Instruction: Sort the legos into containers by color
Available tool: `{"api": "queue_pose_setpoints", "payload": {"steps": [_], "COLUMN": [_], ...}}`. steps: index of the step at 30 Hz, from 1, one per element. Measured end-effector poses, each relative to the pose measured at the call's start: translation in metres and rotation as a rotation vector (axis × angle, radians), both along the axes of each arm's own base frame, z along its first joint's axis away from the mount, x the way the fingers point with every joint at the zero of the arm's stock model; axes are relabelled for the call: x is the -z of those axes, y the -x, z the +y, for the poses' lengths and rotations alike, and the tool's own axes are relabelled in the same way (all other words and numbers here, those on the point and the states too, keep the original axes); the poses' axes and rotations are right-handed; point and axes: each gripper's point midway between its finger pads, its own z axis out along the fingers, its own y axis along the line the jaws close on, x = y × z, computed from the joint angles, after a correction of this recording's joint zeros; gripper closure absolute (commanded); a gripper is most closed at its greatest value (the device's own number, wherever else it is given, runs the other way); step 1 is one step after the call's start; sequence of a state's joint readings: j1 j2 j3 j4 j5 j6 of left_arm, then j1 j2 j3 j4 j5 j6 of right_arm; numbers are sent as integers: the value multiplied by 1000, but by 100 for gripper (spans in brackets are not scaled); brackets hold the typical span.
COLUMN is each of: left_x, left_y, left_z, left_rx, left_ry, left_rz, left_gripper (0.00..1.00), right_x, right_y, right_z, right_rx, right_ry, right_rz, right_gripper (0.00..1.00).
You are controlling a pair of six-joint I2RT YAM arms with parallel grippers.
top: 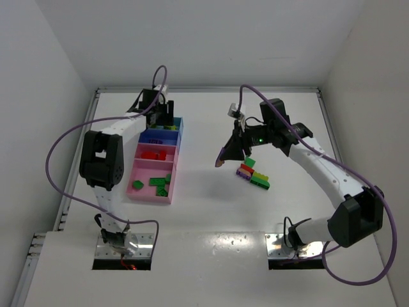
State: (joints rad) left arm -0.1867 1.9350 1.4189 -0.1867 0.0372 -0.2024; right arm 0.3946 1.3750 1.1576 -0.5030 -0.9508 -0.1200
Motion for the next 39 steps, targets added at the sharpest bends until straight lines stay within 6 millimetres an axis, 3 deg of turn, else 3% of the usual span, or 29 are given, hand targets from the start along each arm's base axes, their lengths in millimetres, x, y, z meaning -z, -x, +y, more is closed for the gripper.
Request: {"api": "queue_pose_setpoints", "payload": {"steps": [6, 8, 11, 12, 14, 17, 19, 20, 22, 25, 28, 32, 35, 39], "left_x": [9, 5, -18, -32, -78, -174, -223, -244, -269, -265, -230, -191, -187, -188], "left_y": [-3, -5, 0, 2, 8, 29, 48, 60, 80, 100, 115, 129, 132, 133], "left_z": [16, 20, 31, 35, 45, 63, 77, 84, 98, 121, 139, 147, 148, 146], "left_rx": [-42, -44, -46, -47, -47, -40, -47, -52, -65, -105, -149, -165, -160, -147], "left_ry": [21, 64, 148, 168, 207, 232, 228, 224, 210, 195, 196, 225, 236, 242], "left_rz": [27, 25, 6, -16, -100, -303, -415, -464, -524, -526, -441, -328, -309, -311], "left_gripper": [26, 26, 26, 26, 25, 25, 24, 24, 24, 24, 24, 24, 24, 24], "right_x": [0, 0, 3, 6, 14, 25, 31, 34, 40, 51, 64, 87, 102, 117], "right_y": [-1, -3, -13, -18, -31, -59, -79, -87, -103, -126, -141, -161, -176, -186], "right_z": [0, 2, 11, 17, 32, 66, 92, 104, 131, 167, 191, 195, 194, 189], "right_rx": [1, 4, 20, 23, 35, 59, 92, 105, 138, 192, 232, 298, 343, 375], "right_ry": [-1, 1, -4, -5, 3, 10, 14, 16, 23, 36, 49, 94, 132, 179], "right_rz": [-5, -15, -21, -15, -1, 1, -20, -32, -67, -123, -159, -187, -226, -262], "right_gripper": [87, 87, 87, 87, 87, 87, 87, 87, 87, 87, 87, 87, 84, 68]}}
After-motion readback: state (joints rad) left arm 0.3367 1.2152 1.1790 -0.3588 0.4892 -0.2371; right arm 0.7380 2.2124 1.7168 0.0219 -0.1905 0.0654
